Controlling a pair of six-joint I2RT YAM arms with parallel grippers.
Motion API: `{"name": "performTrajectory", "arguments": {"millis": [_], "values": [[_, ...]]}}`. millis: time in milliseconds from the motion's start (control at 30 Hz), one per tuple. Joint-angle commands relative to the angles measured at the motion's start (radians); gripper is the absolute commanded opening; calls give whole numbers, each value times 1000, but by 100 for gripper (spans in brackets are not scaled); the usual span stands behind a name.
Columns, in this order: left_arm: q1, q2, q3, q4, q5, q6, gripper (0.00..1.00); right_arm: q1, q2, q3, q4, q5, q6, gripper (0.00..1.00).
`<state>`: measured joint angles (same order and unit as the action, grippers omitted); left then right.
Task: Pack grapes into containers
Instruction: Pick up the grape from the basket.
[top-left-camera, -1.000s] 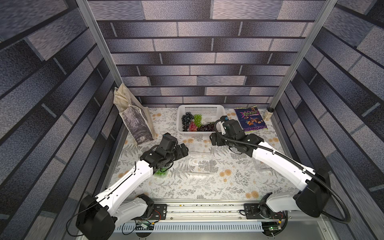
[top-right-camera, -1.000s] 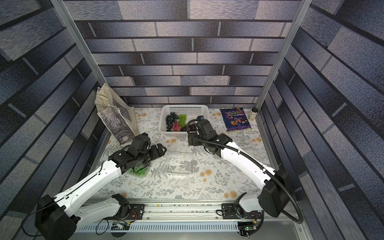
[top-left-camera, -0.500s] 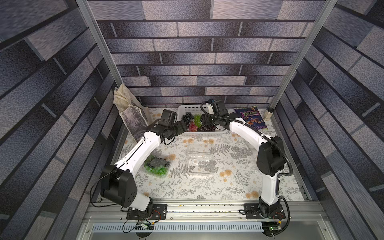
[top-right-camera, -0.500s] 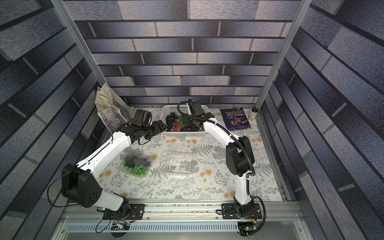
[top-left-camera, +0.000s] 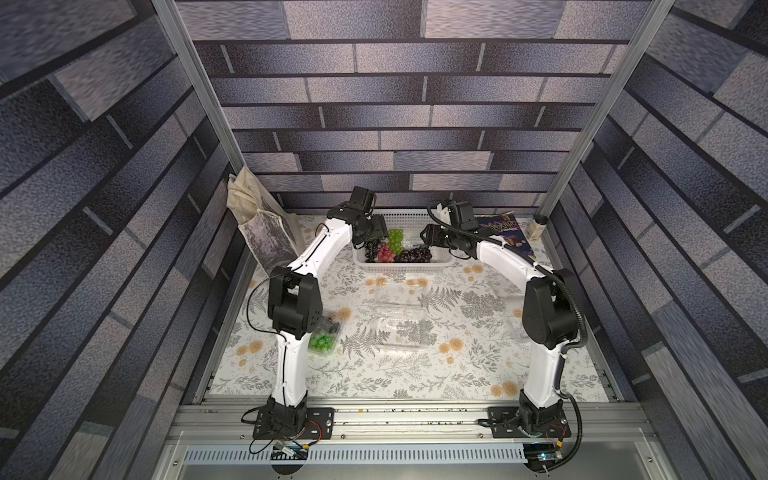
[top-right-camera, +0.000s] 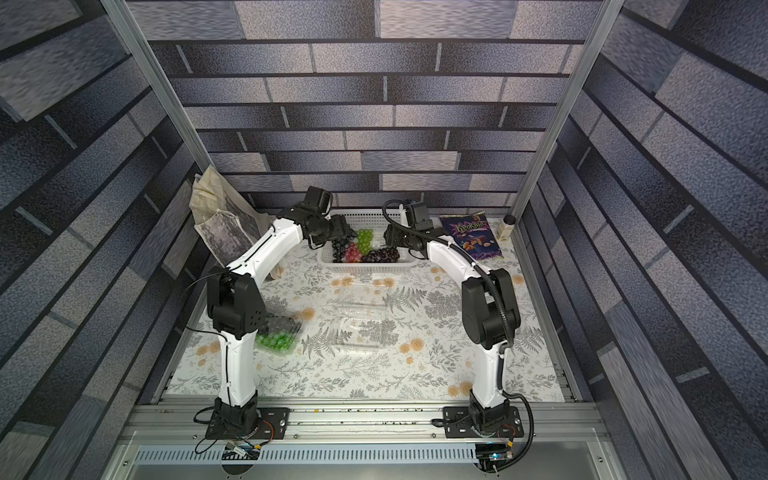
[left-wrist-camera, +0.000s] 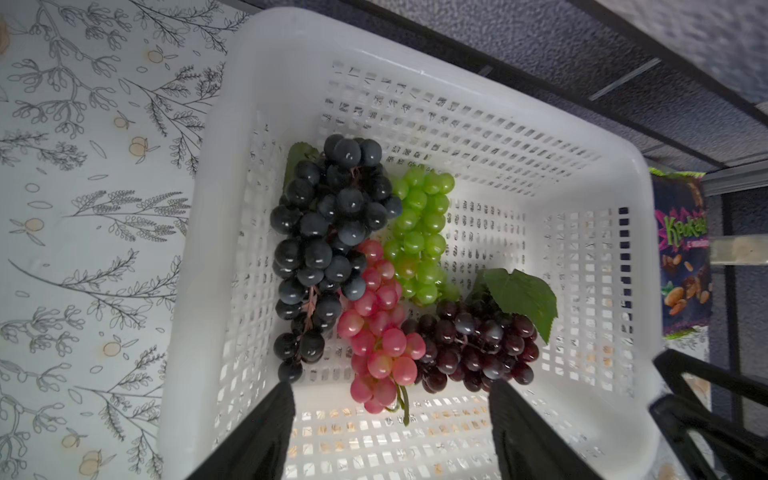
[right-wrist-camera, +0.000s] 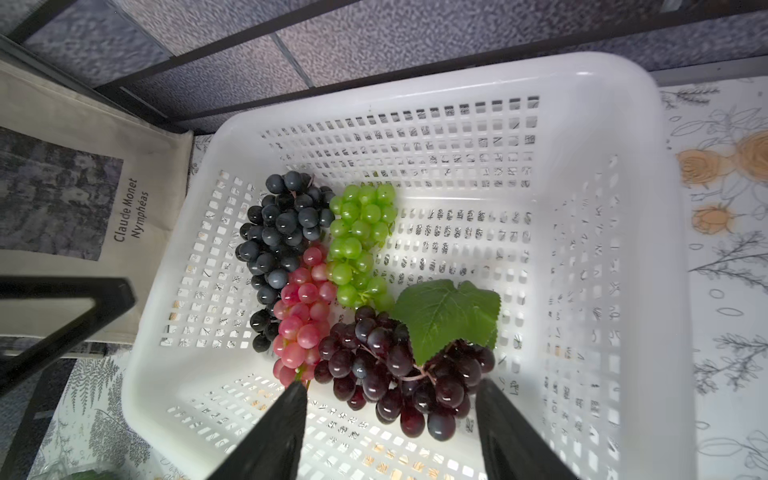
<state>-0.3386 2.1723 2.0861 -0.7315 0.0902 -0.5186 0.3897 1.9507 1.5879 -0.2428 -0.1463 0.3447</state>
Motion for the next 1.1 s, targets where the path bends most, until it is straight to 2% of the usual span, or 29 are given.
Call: {"name": "performTrajectory", "arguments": {"millis": [0,200,267,467,1067], "values": [[5,114,192,-155,-62,58,68,-4,-63,-41,56,-32,20,65],[4,375,596,-350,-87,86,60,-15,-84,-91,82,-41,31,61],[7,417,649,-373,-94,91,59,-19,-88,-103,92,-45,38,61],[23,450,649,-365,-86,84,53,-25,-78,-116,95,-72,51,61],[16,491,648,-348,-102,130,49,-31,-33,-126,125,-122,88,60]]}}
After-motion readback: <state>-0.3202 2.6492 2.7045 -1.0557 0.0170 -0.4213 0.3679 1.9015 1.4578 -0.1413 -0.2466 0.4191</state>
